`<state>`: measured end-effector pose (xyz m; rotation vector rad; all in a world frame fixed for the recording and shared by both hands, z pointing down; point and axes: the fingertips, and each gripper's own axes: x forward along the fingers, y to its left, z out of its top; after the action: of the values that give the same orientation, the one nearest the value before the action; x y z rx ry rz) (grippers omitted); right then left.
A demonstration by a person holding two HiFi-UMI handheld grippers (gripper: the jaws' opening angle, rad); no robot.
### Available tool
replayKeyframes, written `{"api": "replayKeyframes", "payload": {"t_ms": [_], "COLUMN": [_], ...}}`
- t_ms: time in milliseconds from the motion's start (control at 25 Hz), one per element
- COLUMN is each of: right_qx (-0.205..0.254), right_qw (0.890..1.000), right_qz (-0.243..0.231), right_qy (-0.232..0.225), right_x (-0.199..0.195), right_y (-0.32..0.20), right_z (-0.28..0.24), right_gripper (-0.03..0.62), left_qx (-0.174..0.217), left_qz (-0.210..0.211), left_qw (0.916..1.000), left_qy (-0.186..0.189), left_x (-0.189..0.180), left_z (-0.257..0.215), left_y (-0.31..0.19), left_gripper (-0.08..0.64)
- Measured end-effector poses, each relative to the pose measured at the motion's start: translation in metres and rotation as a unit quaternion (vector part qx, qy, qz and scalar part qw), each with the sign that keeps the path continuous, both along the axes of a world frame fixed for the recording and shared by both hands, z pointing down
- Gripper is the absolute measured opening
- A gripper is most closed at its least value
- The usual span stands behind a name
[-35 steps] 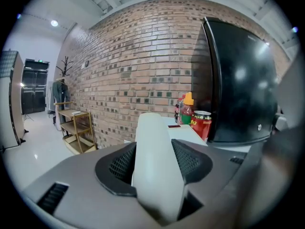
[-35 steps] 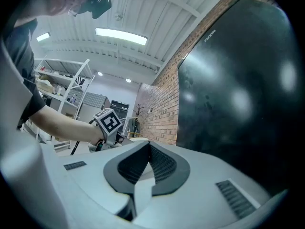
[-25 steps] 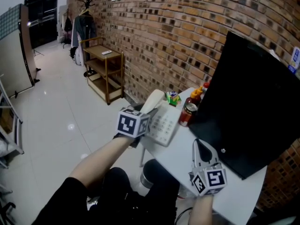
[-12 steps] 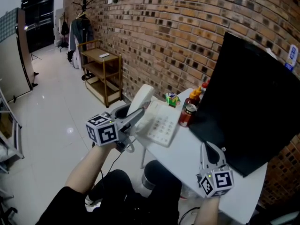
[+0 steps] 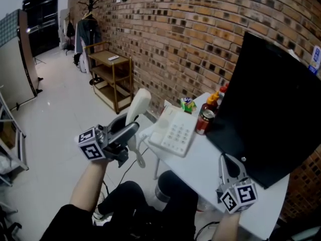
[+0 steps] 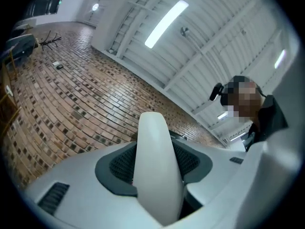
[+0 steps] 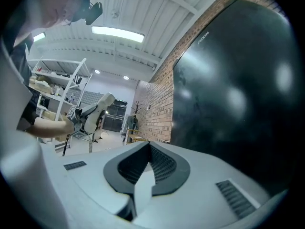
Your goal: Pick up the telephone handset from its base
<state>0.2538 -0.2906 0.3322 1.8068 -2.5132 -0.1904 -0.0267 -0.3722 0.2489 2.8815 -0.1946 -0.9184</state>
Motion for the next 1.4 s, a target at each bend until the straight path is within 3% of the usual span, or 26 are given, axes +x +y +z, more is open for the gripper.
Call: {"api": "replayKeyframes", "payload": {"t_ms": [80,360,1080,1400], "right_qx": [-0.001,-0.005,-0.008,-0.006], "right_qw": [1.000,1.000,0.999,0.999], "right_qz": [-0.003,-0.001,0.001,-0.005], "right_qy": [0.002,0.003,-0.043,-0.038], "right_x": [-0.002,-0.002,0.007,0.006], "right_y": [-0.001,-0.005,0.001,0.002], "right_z": [0.001,0.000,0.003,0.004], "right_gripper": [0.009,0.011,0.009,0.009], "left_qx": [0.014,0.010,0.000,-0.016], "left_qz": [0.001,0.021,0.037,0.031], "left_qw": [0.9998,0.9996,0.9993,0.9991], "left_qy": [-0.011,-0.013,0.011,0.024], "left_x": [0.000,0.005,-0.001,-0.008], "left_z": [0.001,0.007,0.010,0.018], "left_y": [0.004,0.011,0.015,0.012], "left_gripper": [0.227,0.227,0.227,0.227]}}
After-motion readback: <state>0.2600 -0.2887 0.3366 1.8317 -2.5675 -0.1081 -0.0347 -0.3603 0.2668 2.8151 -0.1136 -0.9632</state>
